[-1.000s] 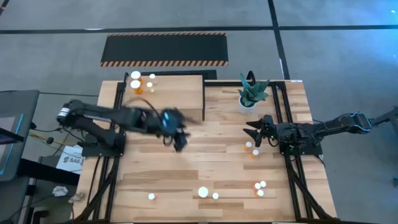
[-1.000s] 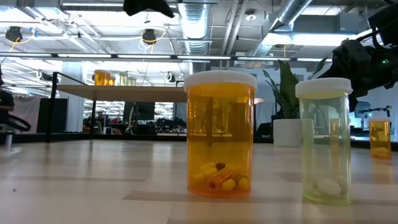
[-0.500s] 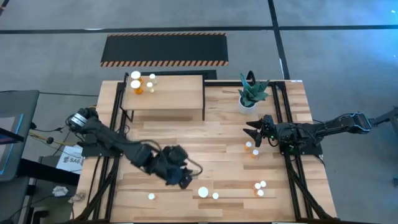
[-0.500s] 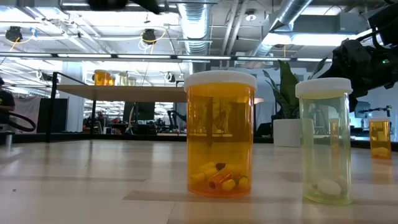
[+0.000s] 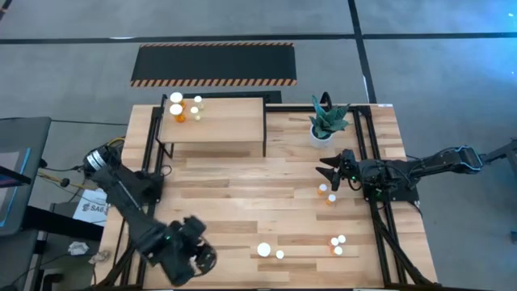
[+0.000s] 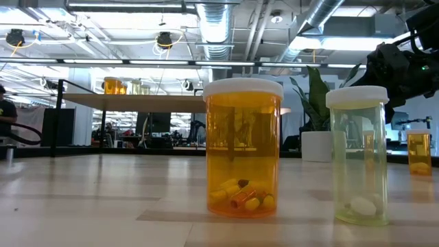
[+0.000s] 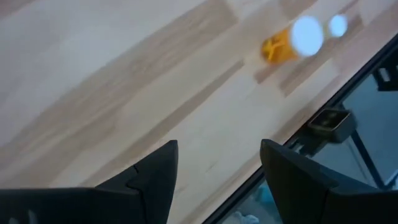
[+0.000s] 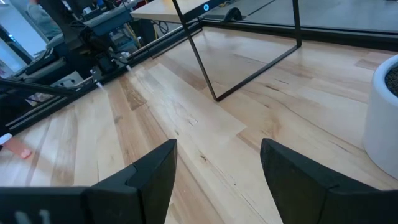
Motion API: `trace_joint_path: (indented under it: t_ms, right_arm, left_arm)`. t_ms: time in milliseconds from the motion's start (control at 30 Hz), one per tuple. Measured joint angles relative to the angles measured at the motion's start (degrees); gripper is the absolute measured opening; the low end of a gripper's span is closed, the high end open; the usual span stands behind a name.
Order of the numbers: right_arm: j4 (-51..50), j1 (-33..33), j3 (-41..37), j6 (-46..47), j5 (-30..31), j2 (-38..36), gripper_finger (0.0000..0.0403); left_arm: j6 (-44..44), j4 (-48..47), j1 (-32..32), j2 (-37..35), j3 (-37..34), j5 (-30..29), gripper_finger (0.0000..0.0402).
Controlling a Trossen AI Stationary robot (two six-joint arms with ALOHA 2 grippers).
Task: Pick and place medicine bottles onto shelf by color
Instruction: Put the left pink pill bottle on the shelf
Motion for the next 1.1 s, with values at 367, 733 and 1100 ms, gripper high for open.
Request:
trace_joint_path:
  t_ms: [367,733,1100]
  right_arm:
    - [0.0,0.0,0.0,0.0,0.0,0.0,0.0256]
    - [0.0,0.0,0.0,0.0,0.0,0.0,0.0256]
    - [0.0,0.0,0.0,0.0,0.0,0.0,0.0256]
  left_arm:
    - [-10.9,-0.9,-6.7,9.7,0.0,0.0,0.0215]
    - [-13.5,-1.9,-6.3,15.5,0.0,2.5,0.0215]
    - [-15.6,-1.6,-5.7,17.0,0.0,3.4,0.0215]
